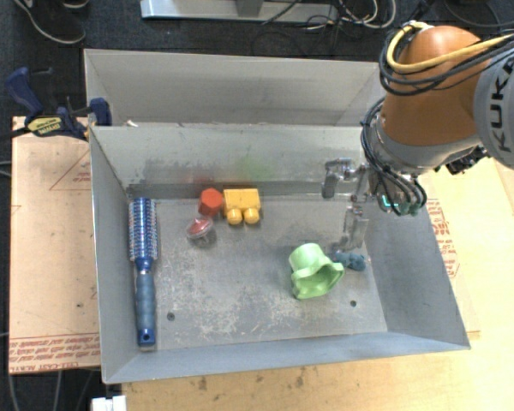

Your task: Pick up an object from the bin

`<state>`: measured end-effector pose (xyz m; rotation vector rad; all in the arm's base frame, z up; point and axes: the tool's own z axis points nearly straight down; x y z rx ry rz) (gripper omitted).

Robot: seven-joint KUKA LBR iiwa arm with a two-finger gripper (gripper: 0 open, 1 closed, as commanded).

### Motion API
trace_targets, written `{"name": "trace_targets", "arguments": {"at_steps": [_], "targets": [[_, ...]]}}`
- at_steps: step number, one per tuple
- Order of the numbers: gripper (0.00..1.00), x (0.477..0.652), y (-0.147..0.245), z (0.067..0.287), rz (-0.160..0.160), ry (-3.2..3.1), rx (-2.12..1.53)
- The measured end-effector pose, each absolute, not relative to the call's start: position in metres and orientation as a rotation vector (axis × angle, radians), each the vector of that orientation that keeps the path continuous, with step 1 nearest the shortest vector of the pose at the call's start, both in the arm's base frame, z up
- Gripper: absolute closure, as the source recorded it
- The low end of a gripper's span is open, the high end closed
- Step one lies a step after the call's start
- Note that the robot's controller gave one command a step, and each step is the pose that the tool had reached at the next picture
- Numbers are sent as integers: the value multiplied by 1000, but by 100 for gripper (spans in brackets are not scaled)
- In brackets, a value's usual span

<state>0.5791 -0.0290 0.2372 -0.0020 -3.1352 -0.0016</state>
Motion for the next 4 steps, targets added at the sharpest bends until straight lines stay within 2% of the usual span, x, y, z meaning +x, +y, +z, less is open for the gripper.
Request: {"name": "trace_targets", "arguments": {"at_steps": [1, 2, 3, 4], "targets": [[0, 524, -41, 125, -2, -3134, -2], [0, 490, -27, 67, -3, -3139, -95], [100, 492, -28, 70, -1, -3142, -92], [100, 634, 13, 164, -4, -3150, -199]]}}
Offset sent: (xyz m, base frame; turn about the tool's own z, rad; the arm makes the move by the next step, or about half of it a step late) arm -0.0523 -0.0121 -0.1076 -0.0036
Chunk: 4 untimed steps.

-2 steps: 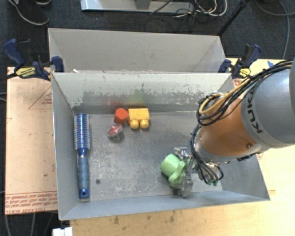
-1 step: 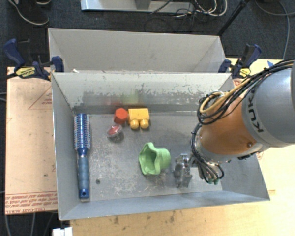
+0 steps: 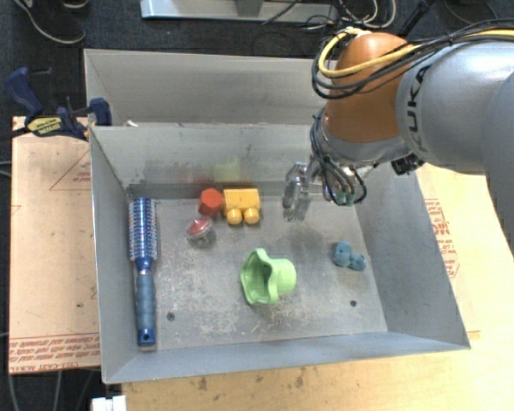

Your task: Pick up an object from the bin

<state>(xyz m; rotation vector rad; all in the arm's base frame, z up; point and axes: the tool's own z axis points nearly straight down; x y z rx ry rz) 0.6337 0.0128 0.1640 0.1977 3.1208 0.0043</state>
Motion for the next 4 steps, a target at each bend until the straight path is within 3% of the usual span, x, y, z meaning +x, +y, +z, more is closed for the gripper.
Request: {"name": "trace_targets", "arguments": {"at_steps": [1, 2, 3, 4], "targets": [[0, 630, 11, 160, 1, 3131, 201], [0, 572, -82, 119, -2, 3116, -417], [0, 588, -135, 70, -1, 3080, -608], [100, 589, -133, 72, 1, 3078, -610]]}}
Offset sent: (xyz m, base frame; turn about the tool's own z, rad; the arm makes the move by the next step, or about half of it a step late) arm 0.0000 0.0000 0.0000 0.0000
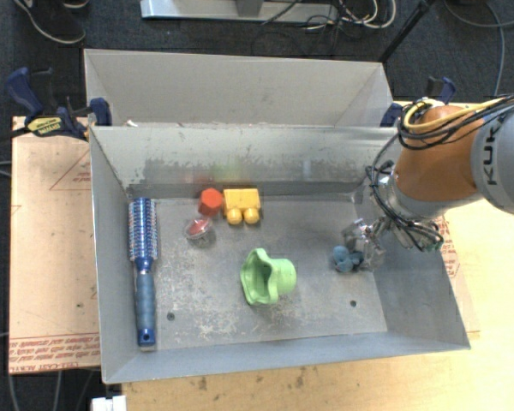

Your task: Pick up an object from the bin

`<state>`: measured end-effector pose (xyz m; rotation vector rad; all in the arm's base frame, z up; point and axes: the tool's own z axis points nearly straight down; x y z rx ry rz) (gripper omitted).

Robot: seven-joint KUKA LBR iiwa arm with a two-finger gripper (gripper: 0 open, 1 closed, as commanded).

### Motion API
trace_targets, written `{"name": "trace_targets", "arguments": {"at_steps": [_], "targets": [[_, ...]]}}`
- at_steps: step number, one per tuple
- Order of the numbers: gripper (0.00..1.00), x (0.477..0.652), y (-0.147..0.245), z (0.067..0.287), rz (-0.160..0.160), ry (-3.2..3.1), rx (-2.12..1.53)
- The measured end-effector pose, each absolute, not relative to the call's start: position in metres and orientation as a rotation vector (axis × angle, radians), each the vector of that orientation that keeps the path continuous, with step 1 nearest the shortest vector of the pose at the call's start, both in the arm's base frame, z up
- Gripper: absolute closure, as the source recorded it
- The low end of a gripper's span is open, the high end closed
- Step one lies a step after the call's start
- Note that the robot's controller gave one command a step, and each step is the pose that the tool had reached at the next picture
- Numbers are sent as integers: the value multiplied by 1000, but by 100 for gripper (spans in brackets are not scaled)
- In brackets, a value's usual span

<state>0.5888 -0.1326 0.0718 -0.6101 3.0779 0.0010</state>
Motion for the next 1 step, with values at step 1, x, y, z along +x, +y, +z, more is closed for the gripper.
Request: {"name": "trace_targets", "arguments": {"at_steps": [1], "targets": [[100, 591, -121, 228, -6, 3072, -598]]}}
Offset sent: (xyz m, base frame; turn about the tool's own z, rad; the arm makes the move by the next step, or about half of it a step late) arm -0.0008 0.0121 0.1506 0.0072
